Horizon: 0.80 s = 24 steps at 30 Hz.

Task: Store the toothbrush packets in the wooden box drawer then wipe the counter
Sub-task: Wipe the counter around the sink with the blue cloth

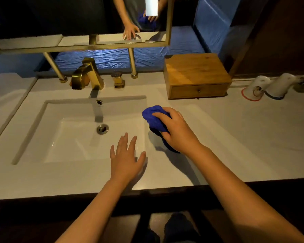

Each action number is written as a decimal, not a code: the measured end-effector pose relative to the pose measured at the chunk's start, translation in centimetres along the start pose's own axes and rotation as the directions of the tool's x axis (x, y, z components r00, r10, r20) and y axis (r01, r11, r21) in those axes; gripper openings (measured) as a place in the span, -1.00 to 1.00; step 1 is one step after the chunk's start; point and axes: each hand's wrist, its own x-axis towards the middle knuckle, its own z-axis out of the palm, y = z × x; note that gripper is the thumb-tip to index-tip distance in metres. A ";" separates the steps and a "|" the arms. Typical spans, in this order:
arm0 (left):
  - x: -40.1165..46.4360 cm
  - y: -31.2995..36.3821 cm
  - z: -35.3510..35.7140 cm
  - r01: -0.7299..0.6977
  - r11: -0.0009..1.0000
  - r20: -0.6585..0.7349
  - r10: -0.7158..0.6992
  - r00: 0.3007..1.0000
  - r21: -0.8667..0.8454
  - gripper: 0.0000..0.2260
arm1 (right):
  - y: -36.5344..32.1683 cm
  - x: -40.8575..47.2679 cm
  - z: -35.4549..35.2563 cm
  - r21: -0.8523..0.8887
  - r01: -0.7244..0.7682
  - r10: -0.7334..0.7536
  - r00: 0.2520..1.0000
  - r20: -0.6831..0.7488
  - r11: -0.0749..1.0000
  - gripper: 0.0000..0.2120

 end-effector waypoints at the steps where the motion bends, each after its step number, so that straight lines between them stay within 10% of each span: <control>1: -0.2 0.9 0.3 -0.023 1.000 0.012 0.023 1.000 0.015 -0.43 | 0.6 -1.4 -1.1 -0.004 -0.024 0.024 1.000 -0.010 1.000 -0.53; 24: -2.5 18.8 10.5 0.084 0.979 0.042 -0.093 0.995 0.188 -0.29 | 28.7 -20.6 -23.5 -0.068 -0.274 0.276 0.961 0.018 0.959 -0.48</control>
